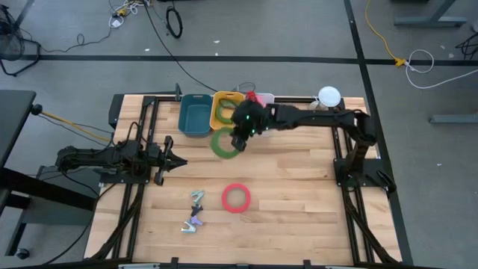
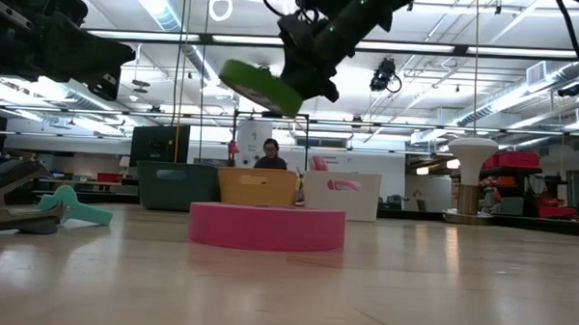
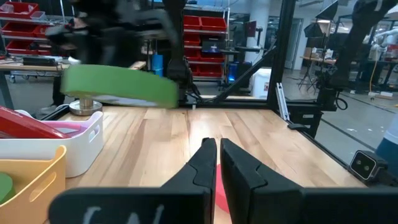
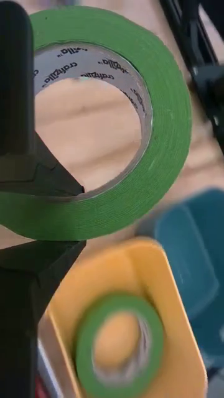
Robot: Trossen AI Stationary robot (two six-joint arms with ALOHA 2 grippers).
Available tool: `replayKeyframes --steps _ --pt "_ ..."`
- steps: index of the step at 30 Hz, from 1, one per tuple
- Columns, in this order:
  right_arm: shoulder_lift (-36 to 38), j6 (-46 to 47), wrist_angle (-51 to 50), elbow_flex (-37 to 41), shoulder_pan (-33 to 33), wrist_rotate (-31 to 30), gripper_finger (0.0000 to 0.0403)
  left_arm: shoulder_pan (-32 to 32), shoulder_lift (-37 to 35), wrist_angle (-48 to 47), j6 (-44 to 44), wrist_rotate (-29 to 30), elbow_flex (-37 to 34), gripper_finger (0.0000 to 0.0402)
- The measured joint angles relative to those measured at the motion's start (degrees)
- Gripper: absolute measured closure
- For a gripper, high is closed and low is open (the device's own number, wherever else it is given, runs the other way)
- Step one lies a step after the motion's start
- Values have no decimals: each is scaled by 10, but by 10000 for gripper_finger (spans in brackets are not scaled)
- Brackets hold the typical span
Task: Pick and place Stapler, Stapler remover, tape
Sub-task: Put the green tape into the yellow bin
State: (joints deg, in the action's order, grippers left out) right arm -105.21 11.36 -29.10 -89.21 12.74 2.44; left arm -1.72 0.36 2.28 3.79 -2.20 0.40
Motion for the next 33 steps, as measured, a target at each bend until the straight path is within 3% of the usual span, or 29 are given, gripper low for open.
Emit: replayKeyframes --steps 4,17,24,33 --pt "0 -34 8 0 43 -4 302 0 0 0 0 0 0 376" --pt "0 -145 114 0 133 -99 302 0 0 0 0 0 0 376" --pt "0 -166 195 0 161 -99 303 0 0 0 0 0 0 376" --pt "0 -167 229 0 186 -98 303 0 0 0 0 0 0 376"
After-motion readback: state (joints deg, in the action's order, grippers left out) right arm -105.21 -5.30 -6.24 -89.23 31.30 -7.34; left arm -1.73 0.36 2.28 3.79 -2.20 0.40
